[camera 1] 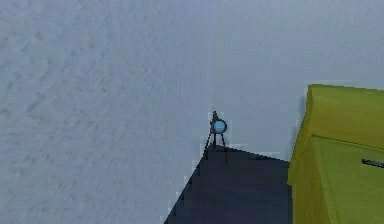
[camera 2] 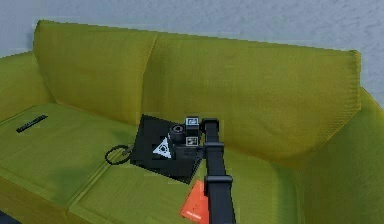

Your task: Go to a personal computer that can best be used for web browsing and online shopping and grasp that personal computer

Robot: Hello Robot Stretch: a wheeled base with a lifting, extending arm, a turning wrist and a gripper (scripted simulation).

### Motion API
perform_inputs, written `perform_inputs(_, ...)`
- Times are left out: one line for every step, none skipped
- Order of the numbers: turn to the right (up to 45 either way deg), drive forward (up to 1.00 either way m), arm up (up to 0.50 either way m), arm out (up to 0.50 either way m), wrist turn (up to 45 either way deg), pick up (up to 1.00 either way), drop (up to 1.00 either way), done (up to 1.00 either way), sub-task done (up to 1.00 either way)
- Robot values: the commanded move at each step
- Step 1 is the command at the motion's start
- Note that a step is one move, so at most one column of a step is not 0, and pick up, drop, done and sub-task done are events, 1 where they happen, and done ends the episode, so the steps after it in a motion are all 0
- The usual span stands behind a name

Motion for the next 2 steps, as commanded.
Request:
perform_inputs(0.0, 0.00, 0.00, 0.02, 0.0, 0.00, 0.00, 0.00, 0.00)
perform_inputs(0.0, 0.00, 0.00, 0.00, 6.0, 0.00, 0.00, 0.00, 0.00)
